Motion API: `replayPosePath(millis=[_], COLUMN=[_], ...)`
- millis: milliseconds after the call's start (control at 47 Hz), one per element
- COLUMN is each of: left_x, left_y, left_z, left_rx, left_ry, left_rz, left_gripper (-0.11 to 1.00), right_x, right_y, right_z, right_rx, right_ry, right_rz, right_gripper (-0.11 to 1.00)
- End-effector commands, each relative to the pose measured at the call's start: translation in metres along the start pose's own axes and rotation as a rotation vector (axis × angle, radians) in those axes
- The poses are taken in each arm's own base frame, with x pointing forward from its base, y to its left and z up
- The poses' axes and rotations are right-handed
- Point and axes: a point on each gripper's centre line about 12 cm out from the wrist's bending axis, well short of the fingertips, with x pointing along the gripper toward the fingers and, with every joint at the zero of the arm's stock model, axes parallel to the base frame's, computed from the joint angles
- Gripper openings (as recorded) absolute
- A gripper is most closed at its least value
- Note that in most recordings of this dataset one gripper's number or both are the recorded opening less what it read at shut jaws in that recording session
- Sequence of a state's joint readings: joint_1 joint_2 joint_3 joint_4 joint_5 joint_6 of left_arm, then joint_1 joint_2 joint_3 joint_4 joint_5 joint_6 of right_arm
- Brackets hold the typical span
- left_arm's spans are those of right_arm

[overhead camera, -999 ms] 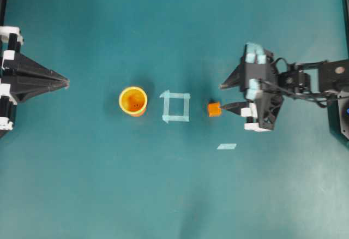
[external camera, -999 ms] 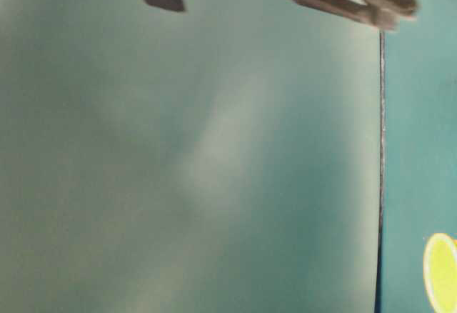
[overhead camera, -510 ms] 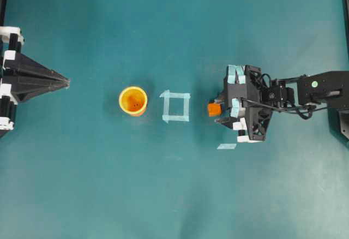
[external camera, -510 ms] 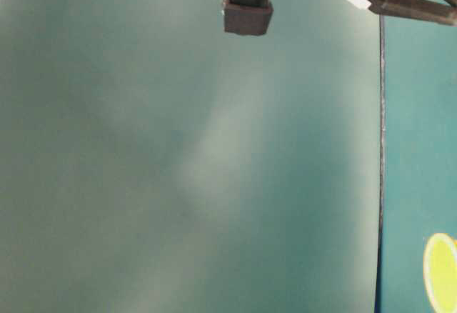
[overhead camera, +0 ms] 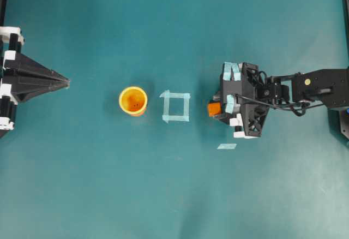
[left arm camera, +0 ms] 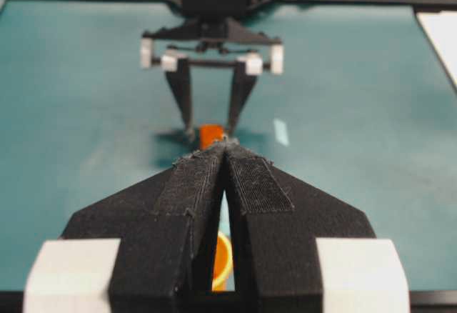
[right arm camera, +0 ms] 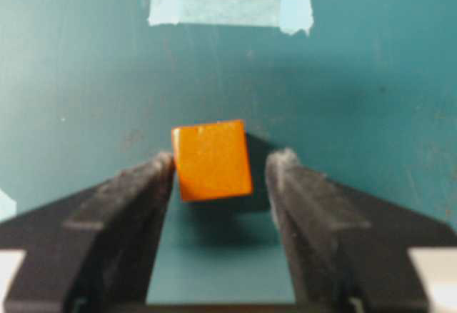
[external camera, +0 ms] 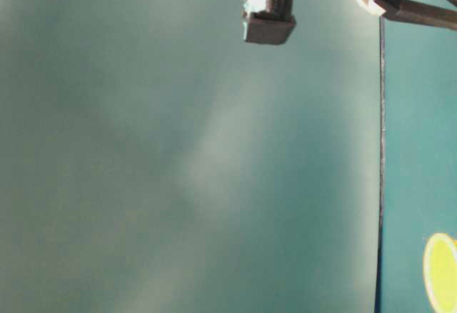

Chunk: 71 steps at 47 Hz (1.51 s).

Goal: Move the block backward with right arm.
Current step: 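Close the right gripper around the orange cube, then lift the orange cube and carry it backward with the right gripper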

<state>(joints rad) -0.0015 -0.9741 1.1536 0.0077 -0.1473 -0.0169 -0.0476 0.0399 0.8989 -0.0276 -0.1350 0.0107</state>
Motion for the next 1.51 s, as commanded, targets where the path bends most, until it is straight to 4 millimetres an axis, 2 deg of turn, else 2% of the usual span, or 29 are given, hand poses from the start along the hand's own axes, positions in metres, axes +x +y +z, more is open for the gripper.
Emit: replayPosePath(millis=[0, 191, 404, 553, 744, 978, 1254, 1488], left_x=[0.002, 0.002, 0.002, 0.002, 0.002, 0.002, 0.002, 0.002], left_y=[0.0, 0.0, 0.0, 0.0, 0.0, 0.0, 0.0, 0.0], left_z=[0.01, 0.011, 0.011, 0.011, 0.011, 0.011, 0.011, 0.011], left_rx=[0.003, 0.003, 0.003, 0.002, 0.002, 0.002, 0.002, 0.002], left_ry=[-0.023, -0.025, -0.025, -0.025, -0.026, -0.025, -0.028, -0.028], left_rz=[0.0, 0.0, -0.001, 0.0, 0.0, 0.0, -0.001, -0.001], left_gripper=[0.0, 0.0, 0.0, 0.0, 0.0, 0.0, 0.0, 0.0], right_x=[0.002, 0.004, -0.006, -0.028, -0.065, -0.1, -0.108, -0.106], right_y=[0.0, 0.0, 0.0, -0.001, -0.001, -0.002, -0.005, -0.031], right_z=[0.012, 0.016, 0.024, 0.041, 0.071, 0.092, 0.103, 0.102], right_rx=[-0.003, 0.0, 0.012, 0.008, 0.015, 0.016, 0.023, 0.087], right_ry=[-0.034, -0.037, -0.018, -0.023, -0.057, -0.077, -0.081, -0.043], right_rz=[0.001, 0.0, -0.001, -0.004, -0.008, -0.011, -0.018, -0.073], right_gripper=[0.6, 0.56, 0.4, 0.4, 0.4, 0.4, 0.4, 0.4])
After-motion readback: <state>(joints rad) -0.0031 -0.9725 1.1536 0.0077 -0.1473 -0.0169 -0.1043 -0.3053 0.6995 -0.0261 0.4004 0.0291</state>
